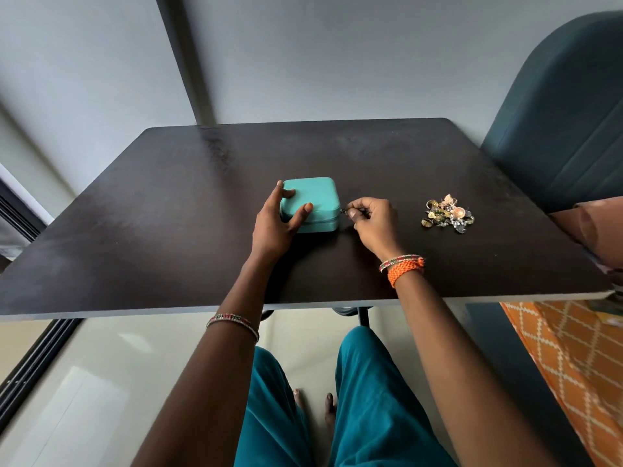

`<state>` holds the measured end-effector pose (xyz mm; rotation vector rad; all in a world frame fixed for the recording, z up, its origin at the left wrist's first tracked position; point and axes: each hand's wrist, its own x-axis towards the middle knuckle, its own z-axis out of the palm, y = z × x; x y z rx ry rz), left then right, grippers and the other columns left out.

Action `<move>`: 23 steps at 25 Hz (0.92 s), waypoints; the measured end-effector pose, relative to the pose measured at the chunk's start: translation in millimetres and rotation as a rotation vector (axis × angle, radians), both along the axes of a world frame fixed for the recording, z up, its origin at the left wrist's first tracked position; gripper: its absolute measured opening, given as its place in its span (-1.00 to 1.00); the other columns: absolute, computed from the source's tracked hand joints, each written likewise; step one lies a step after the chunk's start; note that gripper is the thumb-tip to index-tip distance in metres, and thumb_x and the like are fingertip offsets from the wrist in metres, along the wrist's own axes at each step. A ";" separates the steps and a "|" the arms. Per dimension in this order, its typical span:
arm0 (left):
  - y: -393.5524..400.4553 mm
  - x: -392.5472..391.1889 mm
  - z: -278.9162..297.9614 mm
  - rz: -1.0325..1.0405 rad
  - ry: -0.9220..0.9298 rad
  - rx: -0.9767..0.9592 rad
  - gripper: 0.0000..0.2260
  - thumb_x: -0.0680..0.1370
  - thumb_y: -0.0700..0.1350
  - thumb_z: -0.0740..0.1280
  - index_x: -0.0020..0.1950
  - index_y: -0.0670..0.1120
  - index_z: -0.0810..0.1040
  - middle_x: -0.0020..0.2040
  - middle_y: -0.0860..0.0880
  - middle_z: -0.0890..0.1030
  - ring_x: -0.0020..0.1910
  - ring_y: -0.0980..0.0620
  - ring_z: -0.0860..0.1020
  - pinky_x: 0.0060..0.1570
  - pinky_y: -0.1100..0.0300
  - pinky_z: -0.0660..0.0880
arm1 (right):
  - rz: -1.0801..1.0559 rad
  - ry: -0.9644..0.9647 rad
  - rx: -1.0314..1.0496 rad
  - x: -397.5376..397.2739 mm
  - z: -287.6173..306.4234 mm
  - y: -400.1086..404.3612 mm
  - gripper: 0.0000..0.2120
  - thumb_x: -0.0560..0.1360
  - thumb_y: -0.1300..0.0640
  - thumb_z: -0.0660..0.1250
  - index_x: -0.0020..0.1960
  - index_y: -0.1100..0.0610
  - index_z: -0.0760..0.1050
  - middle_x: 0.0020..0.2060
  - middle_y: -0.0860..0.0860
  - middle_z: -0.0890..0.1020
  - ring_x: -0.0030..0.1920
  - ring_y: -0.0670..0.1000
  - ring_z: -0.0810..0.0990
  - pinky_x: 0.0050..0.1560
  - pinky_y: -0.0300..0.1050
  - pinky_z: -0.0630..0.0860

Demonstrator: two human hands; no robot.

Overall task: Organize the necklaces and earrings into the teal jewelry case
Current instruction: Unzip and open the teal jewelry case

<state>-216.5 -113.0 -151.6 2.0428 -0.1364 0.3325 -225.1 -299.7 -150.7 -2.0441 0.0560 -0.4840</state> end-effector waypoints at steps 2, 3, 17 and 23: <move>-0.7 -1.1 0.0 0.001 0.003 0.008 -0.29 0.38 0.27 0.32 0.43 -0.07 0.33 0.29 0.08 0.52 0.26 0.01 0.49 0.23 0.01 0.44 | 0.016 -0.003 0.015 -9.9 -3.2 0.7 -0.91 0.47 0.27 0.36 -0.11 0.19 0.65 -0.28 -0.03 0.63 -0.26 -0.06 0.59 -0.13 -0.14 0.58; -0.9 -1.4 0.4 0.003 0.002 0.009 -0.30 0.39 0.26 0.32 0.43 -0.06 0.32 0.28 0.07 0.53 0.25 0.01 0.49 0.23 0.01 0.44 | 0.023 -0.003 0.022 -14.2 -3.9 1.3 -0.91 0.46 0.26 0.36 -0.11 0.18 0.65 -0.28 -0.02 0.64 -0.26 -0.06 0.60 -0.15 -0.16 0.57; 3.4 -3.6 5.7 0.018 0.008 -0.013 -0.60 0.61 0.07 0.18 0.38 -0.08 0.44 0.40 0.03 0.43 0.27 0.09 0.46 0.20 0.24 0.36 | 0.162 -0.111 -0.197 -43.9 8.9 79.7 -0.82 0.43 0.28 0.34 -0.35 0.17 0.54 -0.39 0.11 0.65 -0.46 -0.06 0.47 -0.36 -0.18 0.35; 8.7 -12.5 3.0 0.047 -0.054 -0.123 -0.66 0.66 0.00 0.09 0.35 -0.05 0.48 0.22 -0.06 0.60 0.19 0.06 0.54 0.10 0.30 0.44 | 0.082 -0.024 -0.348 -28.7 66.5 41.4 -0.90 0.43 0.13 0.40 -0.12 0.10 0.68 -0.18 0.04 0.71 -0.16 0.03 0.66 -0.06 -0.05 0.59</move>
